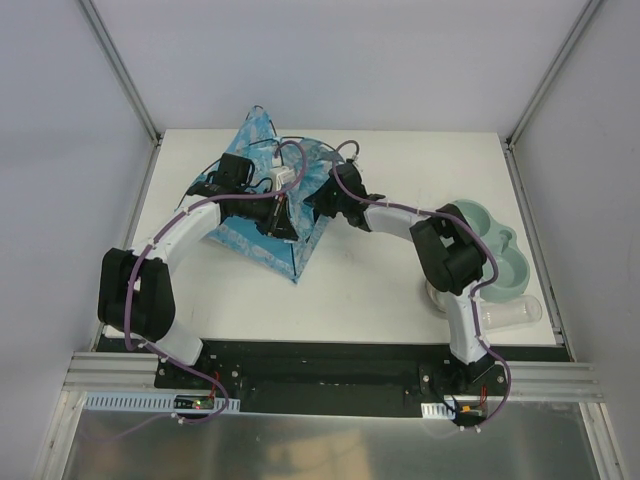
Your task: Set up the pet tent
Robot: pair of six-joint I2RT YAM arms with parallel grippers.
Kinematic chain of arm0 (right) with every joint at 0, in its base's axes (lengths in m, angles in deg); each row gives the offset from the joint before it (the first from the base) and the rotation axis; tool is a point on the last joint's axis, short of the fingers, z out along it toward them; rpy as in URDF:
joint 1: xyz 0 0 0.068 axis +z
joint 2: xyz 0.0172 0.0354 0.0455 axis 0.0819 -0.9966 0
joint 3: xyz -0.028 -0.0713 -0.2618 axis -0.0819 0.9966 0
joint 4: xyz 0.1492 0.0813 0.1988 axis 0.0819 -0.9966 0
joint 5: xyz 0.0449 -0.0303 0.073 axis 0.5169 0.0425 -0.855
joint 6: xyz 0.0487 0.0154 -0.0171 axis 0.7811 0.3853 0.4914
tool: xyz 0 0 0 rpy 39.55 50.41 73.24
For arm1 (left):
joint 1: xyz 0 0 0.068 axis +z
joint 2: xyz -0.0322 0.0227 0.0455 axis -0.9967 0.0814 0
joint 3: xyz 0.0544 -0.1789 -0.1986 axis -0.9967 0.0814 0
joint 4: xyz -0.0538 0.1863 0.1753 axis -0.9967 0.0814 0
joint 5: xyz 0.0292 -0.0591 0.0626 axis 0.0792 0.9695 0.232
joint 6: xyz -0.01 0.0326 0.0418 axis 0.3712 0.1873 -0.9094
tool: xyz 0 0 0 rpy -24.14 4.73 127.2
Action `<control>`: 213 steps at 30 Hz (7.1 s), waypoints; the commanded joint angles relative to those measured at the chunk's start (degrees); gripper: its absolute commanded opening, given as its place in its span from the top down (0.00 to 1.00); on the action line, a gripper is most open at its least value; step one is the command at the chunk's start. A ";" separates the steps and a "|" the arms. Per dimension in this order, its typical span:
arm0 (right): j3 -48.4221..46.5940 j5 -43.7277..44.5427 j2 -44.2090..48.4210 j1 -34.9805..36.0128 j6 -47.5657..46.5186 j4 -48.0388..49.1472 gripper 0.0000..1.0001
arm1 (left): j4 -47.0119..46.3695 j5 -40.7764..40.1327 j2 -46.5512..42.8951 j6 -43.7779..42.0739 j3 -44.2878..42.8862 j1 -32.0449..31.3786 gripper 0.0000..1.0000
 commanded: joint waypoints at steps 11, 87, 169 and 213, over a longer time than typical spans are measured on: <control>-1.11 -24.85 2.99 0.36 -4.17 -0.05 1.00 | 6.35 -1.00 1.50 0.58 -2.81 -1.20 1.00; -3.57 26.19 1.50 1.85 -23.41 -1.10 1.00 | 0.02 6.19 -5.62 0.40 0.53 -1.11 1.00; 18.49 31.28 44.73 -8.16 -13.49 -38.61 0.35 | 1.07 -21.73 1.76 -14.54 -12.12 5.74 0.84; 28.43 25.04 40.16 -18.36 -9.79 -53.57 1.00 | -13.69 -40.46 -31.73 9.02 4.84 6.62 0.01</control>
